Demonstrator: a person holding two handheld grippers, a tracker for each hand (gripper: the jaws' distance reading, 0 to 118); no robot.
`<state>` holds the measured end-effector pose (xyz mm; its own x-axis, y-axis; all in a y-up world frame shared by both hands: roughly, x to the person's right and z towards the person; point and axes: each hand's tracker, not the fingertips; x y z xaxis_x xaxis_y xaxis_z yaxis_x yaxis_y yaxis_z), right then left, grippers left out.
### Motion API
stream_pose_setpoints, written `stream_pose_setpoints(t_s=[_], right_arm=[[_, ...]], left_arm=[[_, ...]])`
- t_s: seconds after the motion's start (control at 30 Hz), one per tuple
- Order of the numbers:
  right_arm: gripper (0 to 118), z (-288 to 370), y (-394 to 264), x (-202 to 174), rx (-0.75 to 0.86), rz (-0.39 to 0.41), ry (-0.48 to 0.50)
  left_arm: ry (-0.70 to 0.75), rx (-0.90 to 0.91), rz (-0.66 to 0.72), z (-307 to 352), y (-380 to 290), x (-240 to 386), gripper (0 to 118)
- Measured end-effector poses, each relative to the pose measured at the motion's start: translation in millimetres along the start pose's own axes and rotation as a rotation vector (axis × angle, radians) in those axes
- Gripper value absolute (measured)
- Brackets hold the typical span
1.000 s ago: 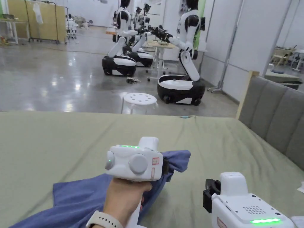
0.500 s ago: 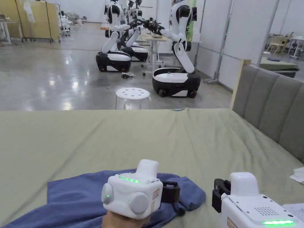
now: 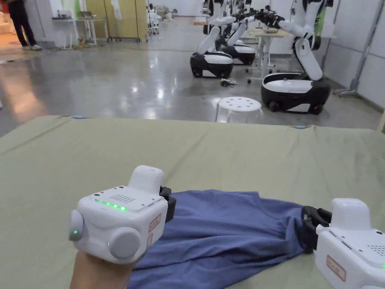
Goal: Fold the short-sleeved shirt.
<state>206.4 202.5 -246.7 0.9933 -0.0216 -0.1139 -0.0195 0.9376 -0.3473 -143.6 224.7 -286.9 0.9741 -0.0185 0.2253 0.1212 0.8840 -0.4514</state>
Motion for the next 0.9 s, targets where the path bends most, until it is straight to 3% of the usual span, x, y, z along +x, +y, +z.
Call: stream_pose_setpoints(t_s=[0.2, 0.23, 0.3, 0.33, 0.37, 0.4, 0.57, 0.67, 0.7, 0.77, 0.9], right_arm=[[4, -15.8, -7.6, -7.0, -0.039, 0.026, 0.012], [4, -20.7, -9.0, -7.4, -0.048, 0.023, 0.013], [4, -29.8, -11.9, -8.5, -0.064, 0.021, 0.014], [4, -34.1, -13.4, -8.4, -0.073, 0.02, 0.013], [4, -37.7, -15.0, -8.3, -0.081, 0.019, 0.012], [4, -40.6, -16.2, -7.6, -0.089, 0.02, 0.01], [4, -53.5, -20.7, 12.2, -0.137, 0.013, -0.023], [4, -55.0, -18.3, 36.6, -0.153, -0.009, -0.065], [4, -55.7, -17.1, 45.5, -0.154, -0.016, -0.086], [4, -59.6, -13.4, 69.5, -0.168, -0.028, -0.147], [4, -86.2, -9.5, 120.2, -0.217, -0.081, -0.225]], left_arm=[[0.161, -0.242, 0.137, -33.6, -11.2, -137.3, 0], [0.161, -0.271, 0.133, -36.8, -16.2, -145.9, 8], [0.169, -0.341, 0.149, -60.4, -29.1, -162.2, 39], [0.196, -0.376, 0.153, -75.0, -37.4, -167.4, 39], [0.195, -0.417, 0.155, -83.9, -48.7, -165.0, 98], [0.174, -0.433, 0.159, -92.9, -58.2, -165.6, 115], [0.203, -0.542, 0.156, -149.8, -97.3, -166.5, 109], [0.192, -0.532, 0.191, -149.6, -101.4, -165.4, 82], [0.201, -0.515, 0.189, -145.6, -97.8, -163.4, 64], [0.185, -0.48, 0.162, -126.1, -88.1, -146.0, 3], [0.164, -0.448, 0.104, -109.1, -70.0, -126.1, 1]])
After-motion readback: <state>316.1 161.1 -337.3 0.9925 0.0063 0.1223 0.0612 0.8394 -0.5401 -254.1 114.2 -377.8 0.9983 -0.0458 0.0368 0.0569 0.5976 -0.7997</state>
